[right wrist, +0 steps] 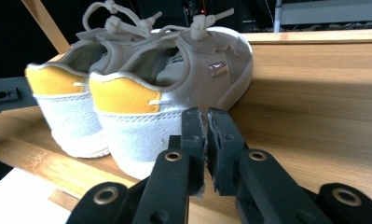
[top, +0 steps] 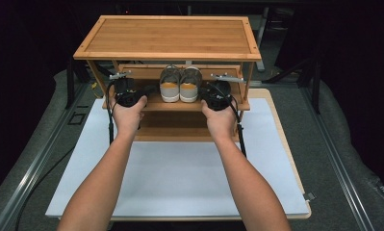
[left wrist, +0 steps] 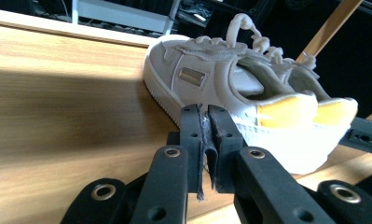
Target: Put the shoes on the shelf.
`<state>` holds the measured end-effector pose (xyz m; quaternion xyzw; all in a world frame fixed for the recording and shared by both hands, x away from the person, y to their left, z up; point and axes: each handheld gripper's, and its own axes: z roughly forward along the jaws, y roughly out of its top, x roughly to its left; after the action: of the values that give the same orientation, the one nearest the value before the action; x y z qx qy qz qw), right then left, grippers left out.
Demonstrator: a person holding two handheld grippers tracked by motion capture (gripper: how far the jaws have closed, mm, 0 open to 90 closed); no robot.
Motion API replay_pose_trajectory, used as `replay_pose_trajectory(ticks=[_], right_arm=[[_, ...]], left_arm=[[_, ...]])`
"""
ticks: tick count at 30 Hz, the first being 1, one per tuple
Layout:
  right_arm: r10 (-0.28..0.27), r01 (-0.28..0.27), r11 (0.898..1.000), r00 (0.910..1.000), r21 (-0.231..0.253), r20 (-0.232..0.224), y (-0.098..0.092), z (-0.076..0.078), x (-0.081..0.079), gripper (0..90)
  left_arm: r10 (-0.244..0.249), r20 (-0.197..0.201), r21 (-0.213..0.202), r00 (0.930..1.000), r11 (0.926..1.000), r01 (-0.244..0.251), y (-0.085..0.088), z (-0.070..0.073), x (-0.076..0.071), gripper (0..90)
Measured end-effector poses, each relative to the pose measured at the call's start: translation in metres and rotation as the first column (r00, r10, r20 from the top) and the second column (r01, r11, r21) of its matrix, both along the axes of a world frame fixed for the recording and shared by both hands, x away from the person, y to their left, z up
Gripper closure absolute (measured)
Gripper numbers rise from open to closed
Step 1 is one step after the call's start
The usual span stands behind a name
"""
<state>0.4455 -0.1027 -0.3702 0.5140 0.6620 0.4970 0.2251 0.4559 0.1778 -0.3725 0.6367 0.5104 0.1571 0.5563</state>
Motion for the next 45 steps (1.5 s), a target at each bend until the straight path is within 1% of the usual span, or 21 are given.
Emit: replay_pose_trajectory(ticks=[2, 5, 7, 8, 9, 10, 15, 16, 17, 21, 23, 29, 31, 33, 35, 37, 38, 40, 42, 44, 45], right_arm=[[-0.007, 0.007, 1.000, 1.0000, 0.004, 0.007, -0.001, 0.001, -0.003, 82.1], [-0.003, 0.004, 1.000, 1.0000, 0.027, -0.006, -0.005, 0.003, -0.008, 78.2], [-0.014, 0.014, 0.999, 0.9999, 0.033, -0.005, -0.006, 0.004, -0.011, 76.6], [0.024, -0.024, 0.999, 0.9997, 0.046, -0.010, -0.009, 0.005, -0.012, 75.7], [-0.011, 0.011, 0.999, 0.9999, 0.036, -0.002, -0.008, 0.005, -0.014, 74.6], [-0.010, 0.010, 0.999, 0.9999, 0.039, 0.000, -0.009, 0.005, -0.015, 73.0], [0.019, -0.019, 0.999, 0.9998, 0.043, 0.002, -0.013, 0.008, -0.025, 66.7], [0.031, -0.030, 0.999, 0.9995, 0.036, -0.004, -0.014, 0.009, -0.027, 65.7], [0.026, -0.026, 0.999, 0.9996, 0.033, 0.009, -0.014, 0.009, -0.029, 64.8], [0.053, -0.054, 0.998, 0.9984, 0.028, 0.019, -0.015, 0.012, -0.039, 60.9], [0.066, -0.067, 0.997, 0.9977, 0.028, 0.010, -0.017, 0.012, -0.044, 59.3], [0.075, -0.075, 0.997, 0.9971, 0.022, 0.008, -0.021, 0.009, -0.054, 56.5], [0.091, -0.091, 0.996, 0.9958, 0.005, -0.002, -0.023, 0.008, -0.058, 55.4], [0.087, -0.087, 0.996, 0.9961, -0.010, 0.016, -0.025, 0.007, -0.066, 55.3], [0.108, -0.108, 0.994, 0.9941, 0.000, 0.011, -0.027, 0.003, -0.072, 54.6], [0.113, -0.113, 0.993, 0.9935, -0.033, 0.011, -0.029, 0.000, -0.079, 54.1], [0.117, -0.116, 0.993, 0.9930, -0.039, 0.019, -0.031, -0.003, -0.083, 54.0], [0.116, -0.115, 0.992, 0.9932, -0.060, 0.010, -0.034, -0.010, -0.091, 53.9], [0.119, -0.119, 0.991, 0.9928, -0.061, -0.004, -0.038, -0.018, -0.099, 53.8], [0.116, -0.116, 0.991, 0.9933, -0.065, -0.001, -0.042, -0.024, -0.106, 53.8], [0.105, -0.105, 0.990, 0.9944, -0.089, -0.002, -0.044, -0.027, -0.112, 53.9]], left_arm=[[-0.003, 0.002, 0.002, 1.0000, 1.0000, 0.003, 0.004, 0.002, -0.004, 82.7], [-0.004, 0.011, -0.008, 0.9999, 1.0000, 0.004, 0.007, 0.005, -0.010, 80.2], [-0.013, 0.016, 0.004, 0.9998, 0.9999, 0.013, 0.008, 0.008, -0.015, 78.1], [-0.017, 0.019, 0.009, 0.9997, 0.9998, 0.017, 0.007, 0.009, -0.017, 76.8], [-0.023, 0.018, 0.017, 0.9996, 0.9996, 0.023, 0.007, 0.011, -0.019, 75.1], [-0.025, 0.021, 0.021, 0.9995, 0.9995, 0.025, 0.007, 0.012, -0.021, 73.3], [-0.055, 0.024, 0.033, 0.9982, 0.9980, 0.054, 0.014, 0.017, -0.034, 64.4], [-0.058, 0.025, 0.040, 0.9980, 0.9976, 0.057, 0.015, 0.018, -0.036, 63.7], [-0.061, 0.029, 0.045, 0.9977, 0.9972, 0.060, 0.017, 0.019, -0.039, 63.1], [-0.074, 0.036, 0.064, 0.9966, 0.9954, 0.071, 0.021, 0.021, -0.047, 61.3], [-0.086, 0.037, 0.066, 0.9956, 0.9944, 0.083, 0.022, 0.020, -0.051, 60.9], [-0.138, 0.041, 0.091, 0.9896, 0.9868, 0.134, 0.023, 0.020, -0.062, 56.9], [-0.151, 0.045, 0.098, 0.9876, 0.9845, 0.146, 0.025, 0.019, -0.067, 55.8], [-0.156, 0.050, 0.101, 0.9864, 0.9834, 0.151, 0.027, 0.017, -0.072, 55.0], [-0.166, 0.057, 0.108, 0.9845, 0.9813, 0.159, 0.030, 0.013, -0.079, 54.2], [-0.173, 0.058, 0.117, 0.9833, 0.9794, 0.165, 0.033, 0.008, -0.086, 53.3], [-0.177, 0.059, 0.121, 0.9825, 0.9782, 0.169, 0.034, 0.004, -0.089, 52.9], [-0.176, 0.052, 0.127, 0.9831, 0.9775, 0.168, 0.039, -0.004, -0.096, 52.8], [-0.174, 0.052, 0.136, 0.9835, 0.9769, 0.165, 0.042, -0.015, -0.104, 52.8], [-0.176, 0.044, 0.150, 0.9834, 0.9743, 0.168, 0.045, -0.024, -0.110, 52.8], [-0.174, 0.045, 0.150, 0.9838, 0.9748, 0.165, 0.047, -0.027, -0.112, 52.8]])
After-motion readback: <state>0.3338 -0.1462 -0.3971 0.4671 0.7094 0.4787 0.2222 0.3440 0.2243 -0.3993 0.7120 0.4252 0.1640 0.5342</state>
